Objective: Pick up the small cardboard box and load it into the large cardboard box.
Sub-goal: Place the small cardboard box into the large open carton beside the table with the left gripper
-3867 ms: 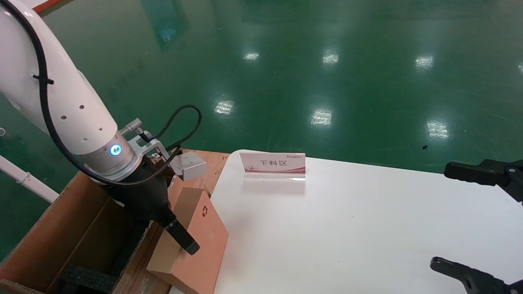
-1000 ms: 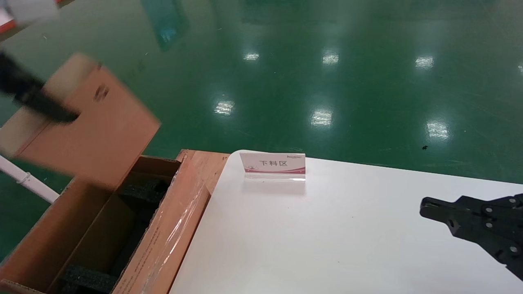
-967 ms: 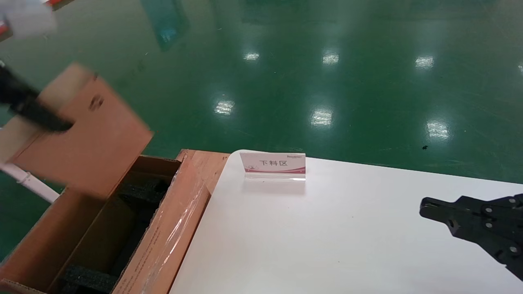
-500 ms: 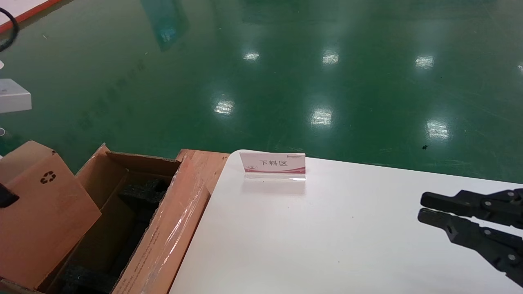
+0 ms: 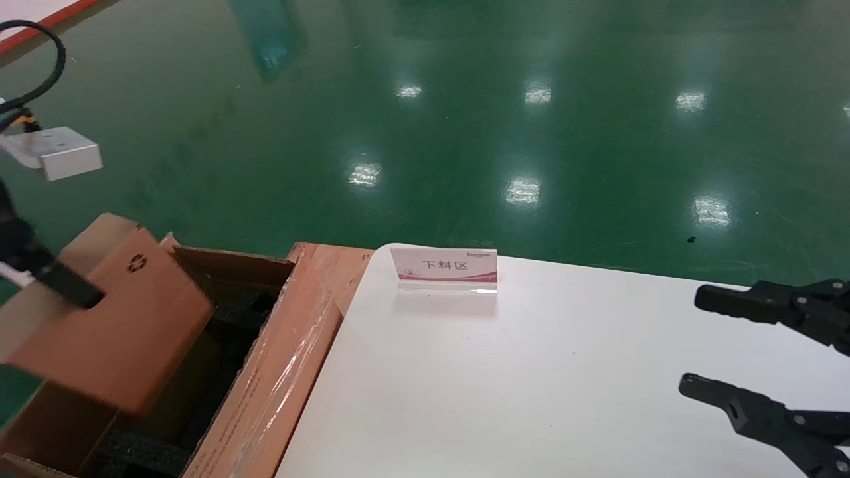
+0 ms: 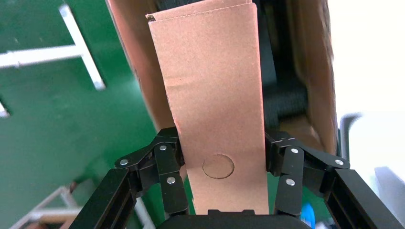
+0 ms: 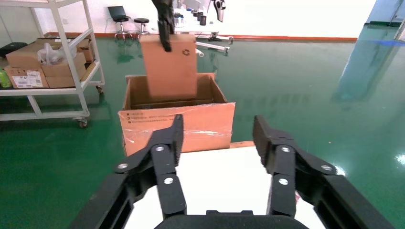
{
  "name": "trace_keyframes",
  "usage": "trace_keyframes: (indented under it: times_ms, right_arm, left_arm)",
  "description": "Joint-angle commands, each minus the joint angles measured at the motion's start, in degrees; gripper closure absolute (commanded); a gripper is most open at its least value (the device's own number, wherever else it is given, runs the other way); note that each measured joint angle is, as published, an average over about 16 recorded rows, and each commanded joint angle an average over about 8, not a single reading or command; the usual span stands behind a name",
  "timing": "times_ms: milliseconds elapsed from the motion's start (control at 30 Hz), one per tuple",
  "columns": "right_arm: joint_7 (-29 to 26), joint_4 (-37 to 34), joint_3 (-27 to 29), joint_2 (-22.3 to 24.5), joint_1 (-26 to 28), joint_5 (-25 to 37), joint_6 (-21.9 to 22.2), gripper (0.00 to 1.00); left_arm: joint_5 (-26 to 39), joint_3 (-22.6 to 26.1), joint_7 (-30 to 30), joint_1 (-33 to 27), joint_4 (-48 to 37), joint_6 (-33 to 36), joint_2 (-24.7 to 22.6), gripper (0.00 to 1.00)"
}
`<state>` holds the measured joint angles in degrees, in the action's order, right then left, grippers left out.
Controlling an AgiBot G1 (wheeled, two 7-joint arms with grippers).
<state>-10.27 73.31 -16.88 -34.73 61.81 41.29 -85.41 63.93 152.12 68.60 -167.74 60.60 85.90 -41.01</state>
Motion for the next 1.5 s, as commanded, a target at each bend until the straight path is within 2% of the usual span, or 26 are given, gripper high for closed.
trace_keyframes:
  times_ms: [33,300,667,1500]
  right_arm:
    - [0.0,0.0,0.0,0.0,0.0,0.0,0.0,0.00]
    - [0.0,0.0,0.0,0.0,0.0,0.0,0.0,0.00]
    - [0.0,0.0,-0.1,0.0,0.0,0.0,0.0,0.00]
    - [0.1,0.0,-0.1,0.1,0.0,-0.1,0.1,0.00]
  left_arm:
    - [0.8,-1.5,1.2,2.0,0.4,-1.7,1.2,1.00]
    - [4.2,-3.1,5.7,3.4,4.6,-4.5,6.1,1.00]
    - [7.7,-3.8,6.9,4.6,7.2,-5.0,10.3,1.00]
    - [11.7,-4.5,-0.3,8.0,0.2,-7.1,12.3,1.00]
